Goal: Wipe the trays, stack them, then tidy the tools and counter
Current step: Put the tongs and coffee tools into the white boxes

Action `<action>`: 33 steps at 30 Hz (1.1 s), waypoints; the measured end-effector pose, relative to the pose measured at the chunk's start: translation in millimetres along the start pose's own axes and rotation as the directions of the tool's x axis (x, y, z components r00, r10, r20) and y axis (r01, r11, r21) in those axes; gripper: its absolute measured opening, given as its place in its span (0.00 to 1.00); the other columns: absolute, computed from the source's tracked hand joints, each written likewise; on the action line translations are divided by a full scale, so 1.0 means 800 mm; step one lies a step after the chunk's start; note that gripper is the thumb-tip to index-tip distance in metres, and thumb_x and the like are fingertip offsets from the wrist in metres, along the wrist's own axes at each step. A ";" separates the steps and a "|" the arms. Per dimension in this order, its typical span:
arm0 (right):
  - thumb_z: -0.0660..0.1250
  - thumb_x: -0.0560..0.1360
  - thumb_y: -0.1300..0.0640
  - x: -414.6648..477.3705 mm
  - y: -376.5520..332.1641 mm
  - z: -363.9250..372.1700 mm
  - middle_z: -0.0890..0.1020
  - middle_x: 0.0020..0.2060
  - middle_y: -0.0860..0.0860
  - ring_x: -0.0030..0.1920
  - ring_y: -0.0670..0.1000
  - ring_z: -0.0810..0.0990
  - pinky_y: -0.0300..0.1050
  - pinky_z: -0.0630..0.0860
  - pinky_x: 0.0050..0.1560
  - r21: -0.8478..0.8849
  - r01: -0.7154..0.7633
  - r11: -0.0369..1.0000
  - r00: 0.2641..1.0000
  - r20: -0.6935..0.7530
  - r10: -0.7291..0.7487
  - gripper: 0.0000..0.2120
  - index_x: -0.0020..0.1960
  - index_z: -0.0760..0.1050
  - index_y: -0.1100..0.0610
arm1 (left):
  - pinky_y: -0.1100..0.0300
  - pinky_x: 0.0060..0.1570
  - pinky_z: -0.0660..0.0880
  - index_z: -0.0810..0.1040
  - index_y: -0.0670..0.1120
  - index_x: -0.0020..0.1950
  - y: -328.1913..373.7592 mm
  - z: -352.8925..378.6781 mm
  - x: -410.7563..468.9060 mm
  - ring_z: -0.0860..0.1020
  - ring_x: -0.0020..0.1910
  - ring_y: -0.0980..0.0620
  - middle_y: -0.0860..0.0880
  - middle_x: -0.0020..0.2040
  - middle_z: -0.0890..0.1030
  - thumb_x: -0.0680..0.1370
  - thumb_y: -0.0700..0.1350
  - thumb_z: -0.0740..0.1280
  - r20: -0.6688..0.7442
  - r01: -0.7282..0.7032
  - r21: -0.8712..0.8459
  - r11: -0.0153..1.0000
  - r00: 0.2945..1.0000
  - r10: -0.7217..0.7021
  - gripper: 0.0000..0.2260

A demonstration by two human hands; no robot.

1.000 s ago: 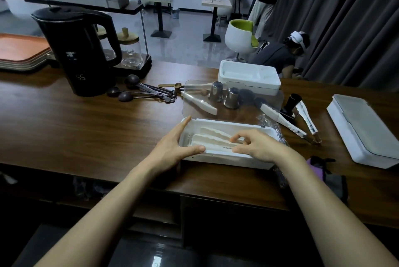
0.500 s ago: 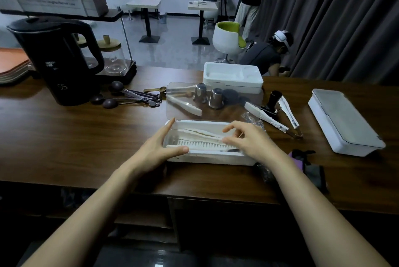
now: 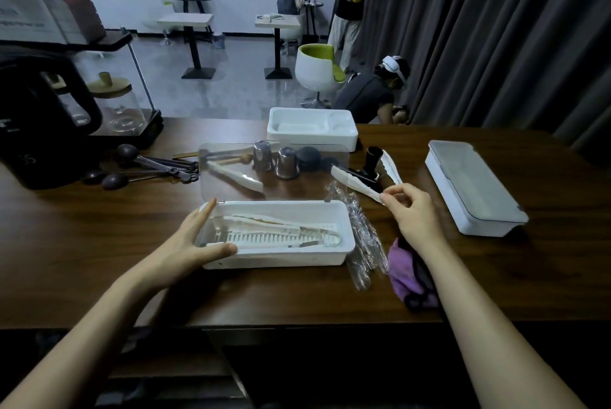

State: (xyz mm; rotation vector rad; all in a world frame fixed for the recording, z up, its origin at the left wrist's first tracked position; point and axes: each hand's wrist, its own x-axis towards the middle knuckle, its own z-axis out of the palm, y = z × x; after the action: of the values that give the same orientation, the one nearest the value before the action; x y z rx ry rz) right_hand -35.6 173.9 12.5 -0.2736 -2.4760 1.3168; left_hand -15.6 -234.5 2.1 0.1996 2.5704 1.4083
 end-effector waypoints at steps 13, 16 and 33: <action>0.72 0.68 0.30 0.089 0.051 0.021 0.61 0.79 0.57 0.77 0.61 0.60 0.59 0.60 0.75 -0.498 -0.098 0.862 0.961 0.178 0.212 0.57 0.82 0.44 0.50 | 0.60 0.74 0.52 0.52 0.67 0.81 -0.001 -0.001 -0.001 0.51 0.78 0.64 0.61 0.82 0.52 0.68 0.65 0.78 0.011 0.034 -0.016 0.999 0.999 -0.034 0.49; 0.73 0.69 0.32 0.086 0.057 0.030 0.66 0.76 0.58 0.74 0.63 0.65 0.58 0.63 0.72 -0.527 -0.071 0.847 0.977 0.136 0.166 0.55 0.82 0.46 0.51 | 0.60 0.75 0.52 0.52 0.67 0.81 -0.002 0.001 -0.001 0.51 0.79 0.64 0.61 0.82 0.52 0.64 0.68 0.76 0.002 0.030 -0.014 0.999 1.000 -0.030 0.51; 0.69 0.77 0.48 0.008 0.022 -0.020 0.67 0.73 0.54 0.70 0.57 0.70 0.56 0.70 0.66 -0.318 -0.117 0.941 0.993 -0.050 0.106 0.37 0.81 0.56 0.51 | 0.59 0.75 0.52 0.51 0.65 0.82 0.000 -0.001 -0.004 0.51 0.78 0.63 0.61 0.82 0.50 0.64 0.68 0.75 0.025 0.014 -0.033 0.999 1.000 -0.013 0.52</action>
State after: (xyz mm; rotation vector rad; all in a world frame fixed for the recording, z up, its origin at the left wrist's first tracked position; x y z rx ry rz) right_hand -35.3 198.3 7.2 -0.5144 -2.6741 0.9326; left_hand -13.1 -236.1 2.7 0.1931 2.5219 1.4340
